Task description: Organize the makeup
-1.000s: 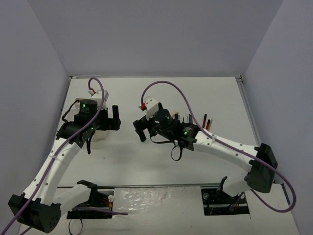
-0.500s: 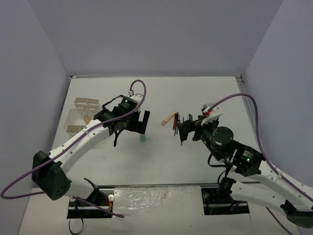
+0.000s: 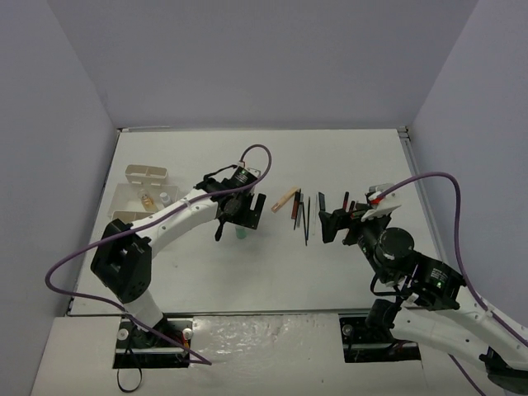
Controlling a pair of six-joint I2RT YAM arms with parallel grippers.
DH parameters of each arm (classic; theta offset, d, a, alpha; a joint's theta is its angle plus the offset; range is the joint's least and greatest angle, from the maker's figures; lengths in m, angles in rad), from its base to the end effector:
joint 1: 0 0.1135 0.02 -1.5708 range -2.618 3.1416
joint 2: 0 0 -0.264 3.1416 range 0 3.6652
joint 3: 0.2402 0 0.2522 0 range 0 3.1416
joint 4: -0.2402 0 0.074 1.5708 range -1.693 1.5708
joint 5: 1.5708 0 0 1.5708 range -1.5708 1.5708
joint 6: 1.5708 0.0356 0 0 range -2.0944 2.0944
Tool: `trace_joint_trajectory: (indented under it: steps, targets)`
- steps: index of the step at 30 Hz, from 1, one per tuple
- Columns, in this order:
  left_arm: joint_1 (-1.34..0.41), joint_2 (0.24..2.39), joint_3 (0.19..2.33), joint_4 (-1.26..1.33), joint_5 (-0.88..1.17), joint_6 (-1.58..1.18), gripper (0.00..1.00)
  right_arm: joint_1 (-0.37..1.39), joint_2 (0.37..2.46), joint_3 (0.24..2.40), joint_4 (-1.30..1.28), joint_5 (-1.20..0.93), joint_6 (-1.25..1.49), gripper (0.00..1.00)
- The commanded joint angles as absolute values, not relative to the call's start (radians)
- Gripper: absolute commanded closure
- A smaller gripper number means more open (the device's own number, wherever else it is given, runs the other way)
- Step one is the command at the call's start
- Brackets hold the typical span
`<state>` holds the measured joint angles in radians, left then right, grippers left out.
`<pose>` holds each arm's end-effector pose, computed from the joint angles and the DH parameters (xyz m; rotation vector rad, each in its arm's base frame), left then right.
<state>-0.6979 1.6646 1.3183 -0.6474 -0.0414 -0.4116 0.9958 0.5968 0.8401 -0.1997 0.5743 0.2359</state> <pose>0.2732 -0.2272 0.2578 0.3560 2.5821 -0.3617 0.0862 0.0975 0.3836 -0.1257 1.5539 0.5398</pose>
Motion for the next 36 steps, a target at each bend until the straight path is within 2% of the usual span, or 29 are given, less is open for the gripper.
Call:
trace_joint_trajectory:
  steps: [1, 11, 15, 25, 31, 36]
  targets:
    - [-0.704, 1.677, 1.338, -0.617, -0.069, -0.452, 0.24, 0.996, 0.585, 0.832, -0.155, 0.616, 0.252, 0.00]
    - [-0.712, 1.708, 1.337, -0.605, -0.100, -0.472, 0.41, 0.996, 0.558, 0.813, -0.156, 0.615, 0.256, 0.00]
    - [-0.712, 1.706, 1.333, -0.595, -0.104, -0.474, 0.55, 0.996, 0.551, 0.811, -0.158, 0.615, 0.258, 0.00]
    - [-0.712, 1.677, 1.336, -0.613, -0.108, -0.479, 0.98, 0.996, 0.533, 0.810, -0.161, 0.619, 0.256, 0.00]
    - [-0.699, 1.592, 1.413, -0.724, -0.140, -0.452, 1.00, 0.996, 0.532, 0.823, -0.162, 0.606, 0.256, 0.00]
    - [-0.594, 1.507, 1.531, -0.855, -0.173, -0.413, 1.00, 0.996, 0.534, 0.846, -0.164, 0.587, 0.253, 0.00]
